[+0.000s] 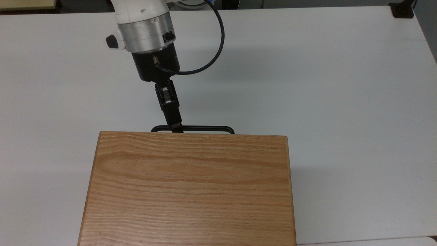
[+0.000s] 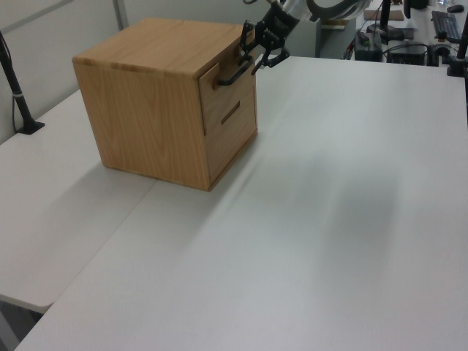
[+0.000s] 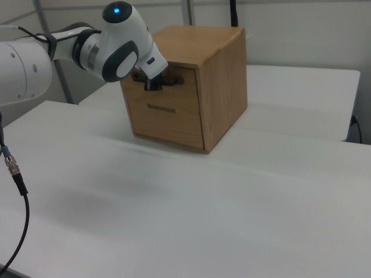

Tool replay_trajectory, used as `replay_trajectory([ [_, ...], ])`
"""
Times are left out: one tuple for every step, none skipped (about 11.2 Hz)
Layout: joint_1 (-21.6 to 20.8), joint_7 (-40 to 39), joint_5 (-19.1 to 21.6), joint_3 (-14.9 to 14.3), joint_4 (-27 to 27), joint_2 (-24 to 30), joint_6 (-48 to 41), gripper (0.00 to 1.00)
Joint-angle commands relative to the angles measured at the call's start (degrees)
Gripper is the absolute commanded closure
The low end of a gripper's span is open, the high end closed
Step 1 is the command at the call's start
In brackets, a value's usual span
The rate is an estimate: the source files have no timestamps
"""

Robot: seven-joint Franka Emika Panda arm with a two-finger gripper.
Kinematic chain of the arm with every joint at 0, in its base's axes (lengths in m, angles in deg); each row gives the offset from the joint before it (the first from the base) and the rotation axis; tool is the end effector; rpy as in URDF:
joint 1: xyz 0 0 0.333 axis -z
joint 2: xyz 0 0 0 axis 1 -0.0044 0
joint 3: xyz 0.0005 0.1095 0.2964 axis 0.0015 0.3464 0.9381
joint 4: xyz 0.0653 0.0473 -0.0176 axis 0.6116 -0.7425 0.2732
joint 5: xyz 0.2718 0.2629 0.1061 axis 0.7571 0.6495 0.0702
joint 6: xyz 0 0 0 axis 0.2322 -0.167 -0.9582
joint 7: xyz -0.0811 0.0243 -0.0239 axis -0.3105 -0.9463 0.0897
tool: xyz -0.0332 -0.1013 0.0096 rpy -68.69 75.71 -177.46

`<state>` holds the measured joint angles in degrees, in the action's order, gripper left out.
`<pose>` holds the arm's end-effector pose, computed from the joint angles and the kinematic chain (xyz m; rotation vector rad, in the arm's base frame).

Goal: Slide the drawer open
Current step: 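Pull the gripped handle straight out, sliding the drawer open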

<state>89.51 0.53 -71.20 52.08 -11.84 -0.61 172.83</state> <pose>0.7149 0.0034 0.5358 -2.0702 1.4973 -0.4934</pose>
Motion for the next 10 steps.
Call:
replay_trajectory([
  [-0.6, 0.4, -0.2, 0.2, 0.2, 0.5, 0.4, 1.0],
  [-0.6, 0.4, -0.9, 0.4, -0.2, 1.1, -0.1, 1.0],
  [-0.6, 0.3, -1.5, 0.5, -1.4, 2.1, -1.6, 1.0],
  [-0.6, 0.1, -2.6, 0.4, -1.9, 3.4, -4.1, 1.0],
  [-0.5, 0.1, -3.8, 0.5, -2.2, 4.2, -7.4, 1.0],
  [-0.5, 0.1, -4.8, 0.5, -2.2, 5.2, -10.3, 1.0],
  [-0.4, 0.1, -5.6, 0.5, -2.6, 6.2, -12.5, 1.0],
  [-0.2, 0.1, -6.2, 0.5, -3.2, 7.3, -14.6, 1.0],
  [-0.2, 0.1, -7.1, 0.5, -3.6, 8.4, -16.7, 1.0],
  [-0.1, 0.1, -8.2, 0.5, -4.6, 9.3, -18.2, 1.0],
])
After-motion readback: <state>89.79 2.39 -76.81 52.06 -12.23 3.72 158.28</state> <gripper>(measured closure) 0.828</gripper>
